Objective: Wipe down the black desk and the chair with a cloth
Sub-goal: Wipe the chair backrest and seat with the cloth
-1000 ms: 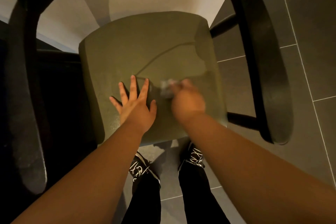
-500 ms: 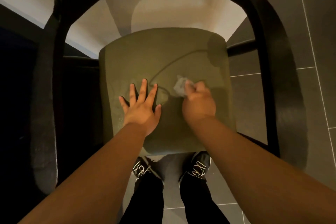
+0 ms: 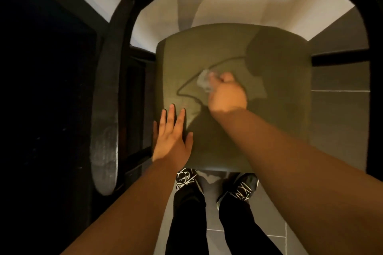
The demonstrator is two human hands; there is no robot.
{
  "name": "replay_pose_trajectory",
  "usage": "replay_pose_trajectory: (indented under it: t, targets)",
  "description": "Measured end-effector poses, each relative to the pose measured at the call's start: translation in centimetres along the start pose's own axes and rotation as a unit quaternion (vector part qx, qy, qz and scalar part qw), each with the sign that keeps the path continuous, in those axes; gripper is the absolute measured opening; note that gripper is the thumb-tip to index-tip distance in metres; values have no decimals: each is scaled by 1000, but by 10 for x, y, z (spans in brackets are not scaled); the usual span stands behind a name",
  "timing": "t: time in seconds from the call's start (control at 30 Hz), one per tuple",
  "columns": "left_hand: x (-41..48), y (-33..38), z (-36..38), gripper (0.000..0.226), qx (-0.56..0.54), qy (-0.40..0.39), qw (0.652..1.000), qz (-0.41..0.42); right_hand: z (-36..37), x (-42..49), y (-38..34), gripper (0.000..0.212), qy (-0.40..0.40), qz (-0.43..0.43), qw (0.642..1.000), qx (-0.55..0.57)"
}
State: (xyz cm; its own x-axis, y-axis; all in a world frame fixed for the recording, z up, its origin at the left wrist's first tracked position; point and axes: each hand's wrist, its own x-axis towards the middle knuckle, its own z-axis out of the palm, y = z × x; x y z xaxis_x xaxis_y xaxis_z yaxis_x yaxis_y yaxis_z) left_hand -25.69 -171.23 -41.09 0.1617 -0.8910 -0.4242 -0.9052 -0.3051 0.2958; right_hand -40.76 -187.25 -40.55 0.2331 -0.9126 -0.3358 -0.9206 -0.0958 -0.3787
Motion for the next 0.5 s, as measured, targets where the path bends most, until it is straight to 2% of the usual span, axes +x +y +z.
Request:
replay_pose_trajectory:
  t: [0.13, 0.2, 0.23, 0.3, 0.37, 0.47, 0.5]
  targets:
    - [-40, -15, 11, 78, -5, -10, 1000, -15, 29, -37, -47, 60, -150, -185, 970, -48]
    - [-58, -21, 14, 78, -6, -25, 999, -24, 30, -44, -47, 54, -176, -240, 952, -65]
    - [-66, -26, 16, 78, -11, -33, 999, -29, 27, -41, -48, 50, -163, -264, 947, -83]
    - [-83, -35, 20, 79, -17, -34, 999, -32, 21, -23, -51, 47, -86, -264, 954, -108]
    - [-95, -44, 26, 81, -23, -29, 999, -31, 17, 1, -63, 47, 0, -185, 978, -98]
    - [-108, -56, 32, 80, -5, -19, 1000, -20, 31, 9, -85, 21, 26, -93, 995, -26]
    - [-112, -59, 33, 79, 7, -18, 1000, -18, 38, 0, -91, 21, 31, -107, 993, -34]
